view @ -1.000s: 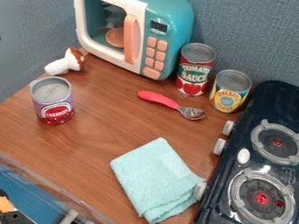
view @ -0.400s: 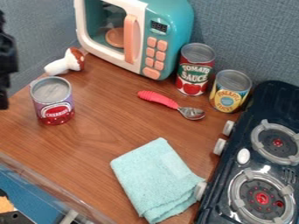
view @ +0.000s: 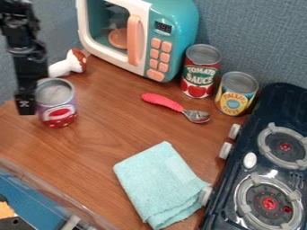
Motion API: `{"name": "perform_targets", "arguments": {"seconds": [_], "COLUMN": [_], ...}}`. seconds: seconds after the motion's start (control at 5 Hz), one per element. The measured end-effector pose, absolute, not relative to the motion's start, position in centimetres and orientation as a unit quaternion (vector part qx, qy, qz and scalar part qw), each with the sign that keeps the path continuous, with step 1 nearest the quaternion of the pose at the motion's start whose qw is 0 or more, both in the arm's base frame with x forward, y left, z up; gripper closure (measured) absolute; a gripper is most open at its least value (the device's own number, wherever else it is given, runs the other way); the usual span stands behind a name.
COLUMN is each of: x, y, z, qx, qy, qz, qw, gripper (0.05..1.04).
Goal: Move the can into the middle of the table
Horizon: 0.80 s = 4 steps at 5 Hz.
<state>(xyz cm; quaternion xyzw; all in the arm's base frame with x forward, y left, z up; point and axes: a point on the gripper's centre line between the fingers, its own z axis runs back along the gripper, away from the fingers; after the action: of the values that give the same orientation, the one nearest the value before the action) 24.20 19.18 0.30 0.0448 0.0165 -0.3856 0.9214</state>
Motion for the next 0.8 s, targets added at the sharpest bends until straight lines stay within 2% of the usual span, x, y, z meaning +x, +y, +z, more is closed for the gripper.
{"name": "perform_targets", "arguments": {"seconds": [0.4,0.8], "x": [27.4,29.8], "y": [15.9,10.2], "z": [0.4,0.7], "qx": [0.055,0.064], "qy": [0.011,0.006], "qz": [-0.422,-0.486], "qw": [0.905,0.872], "gripper": [0.083,0.083]}}
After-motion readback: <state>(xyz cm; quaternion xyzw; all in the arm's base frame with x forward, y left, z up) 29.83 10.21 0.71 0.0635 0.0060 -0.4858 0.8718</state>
